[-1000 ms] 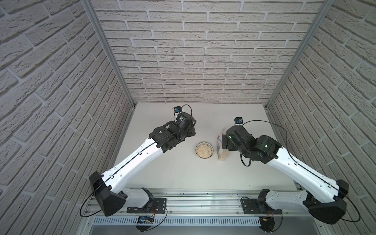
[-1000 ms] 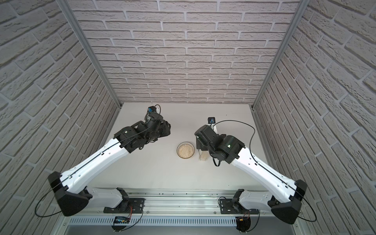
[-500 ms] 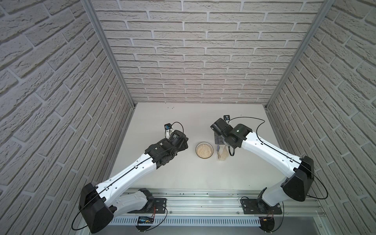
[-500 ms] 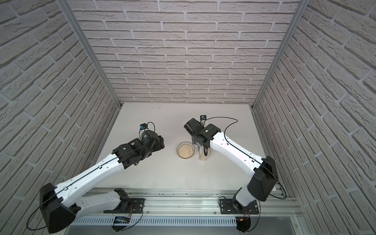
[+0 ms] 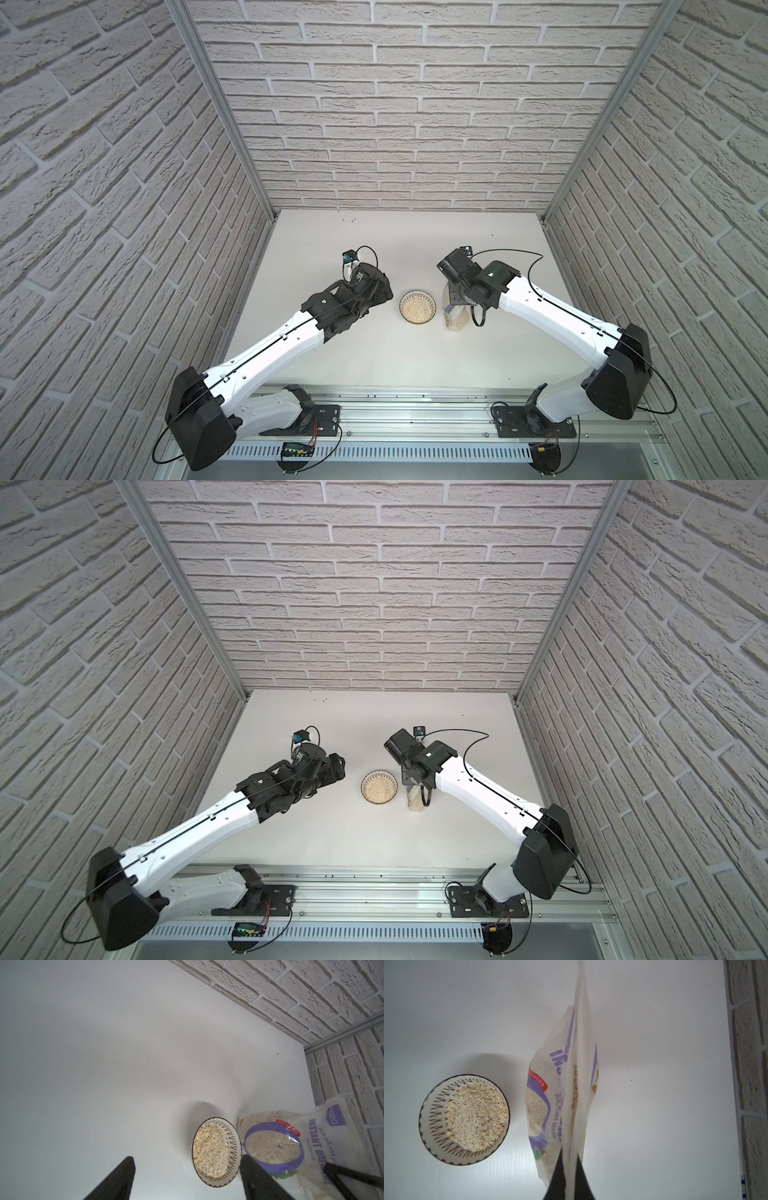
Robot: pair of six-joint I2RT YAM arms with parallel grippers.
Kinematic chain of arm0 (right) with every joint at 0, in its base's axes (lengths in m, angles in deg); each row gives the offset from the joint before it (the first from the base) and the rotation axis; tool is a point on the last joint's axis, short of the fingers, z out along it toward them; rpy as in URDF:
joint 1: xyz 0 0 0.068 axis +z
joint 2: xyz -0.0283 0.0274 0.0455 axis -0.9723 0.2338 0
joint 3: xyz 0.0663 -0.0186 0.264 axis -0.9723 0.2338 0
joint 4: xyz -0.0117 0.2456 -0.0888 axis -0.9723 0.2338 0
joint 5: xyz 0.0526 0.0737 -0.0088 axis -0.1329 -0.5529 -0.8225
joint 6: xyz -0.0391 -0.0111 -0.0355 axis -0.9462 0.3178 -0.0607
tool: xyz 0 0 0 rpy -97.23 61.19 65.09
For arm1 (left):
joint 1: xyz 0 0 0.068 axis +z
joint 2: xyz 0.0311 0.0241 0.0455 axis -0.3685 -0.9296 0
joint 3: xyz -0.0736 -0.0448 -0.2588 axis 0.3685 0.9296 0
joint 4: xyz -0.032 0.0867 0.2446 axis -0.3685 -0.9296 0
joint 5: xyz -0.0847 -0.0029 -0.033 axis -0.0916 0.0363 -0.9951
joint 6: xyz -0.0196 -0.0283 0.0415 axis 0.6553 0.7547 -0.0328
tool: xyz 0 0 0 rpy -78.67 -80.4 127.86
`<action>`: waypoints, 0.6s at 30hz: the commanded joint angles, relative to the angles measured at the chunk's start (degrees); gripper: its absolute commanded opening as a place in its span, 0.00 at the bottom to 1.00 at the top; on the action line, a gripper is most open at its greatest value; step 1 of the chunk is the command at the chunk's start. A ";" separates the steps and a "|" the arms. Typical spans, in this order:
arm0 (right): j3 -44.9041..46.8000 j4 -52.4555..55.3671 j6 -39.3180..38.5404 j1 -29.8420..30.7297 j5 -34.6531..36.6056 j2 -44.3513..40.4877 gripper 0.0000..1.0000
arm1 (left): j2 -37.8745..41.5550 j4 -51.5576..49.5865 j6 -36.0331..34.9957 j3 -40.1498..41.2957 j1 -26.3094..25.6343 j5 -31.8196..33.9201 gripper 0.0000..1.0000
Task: Pour the oats into the breakfast bowl
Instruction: Close the oats bag at the center of the board.
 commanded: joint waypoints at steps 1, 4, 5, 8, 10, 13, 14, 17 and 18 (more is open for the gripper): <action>-0.32 2.47 -1.62 -0.05 -0.05 -6.17 0.03 | -0.82 2.72 0.76 0.28 0.47 -1.70 0.83; 1.34 2.08 -2.23 0.00 -3.05 -9.37 0.03 | -1.24 3.12 0.86 0.02 0.46 -2.39 0.83; 2.43 1.30 -2.50 -0.04 -4.89 -10.46 0.03 | -1.45 3.18 0.86 -0.08 0.52 -2.64 0.83; 6.83 -0.75 -2.11 -0.05 -7.93 -13.78 0.03 | -2.12 3.59 0.86 -0.08 0.46 -3.06 0.83; 9.40 -1.24 -1.36 -0.05 -8.35 -15.68 0.03 | -2.48 3.91 0.86 0.18 0.48 -3.24 0.83; 12.14 -1.75 -0.83 -0.05 -9.27 -17.81 0.05 | -3.11 4.49 0.97 0.61 0.50 -3.52 0.83; 12.56 -1.34 -0.86 -0.05 -9.56 -18.18 0.08 | -3.23 4.63 1.14 0.70 0.51 -3.65 0.83; 11.94 2.86 -0.55 -0.16 -9.60 -19.10 0.21 | -3.35 5.31 1.25 1.12 0.46 -4.31 0.82; 11.74 4.05 -0.39 -0.14 -9.51 -19.64 0.24 | -3.33 5.57 1.36 1.44 0.46 -4.43 0.83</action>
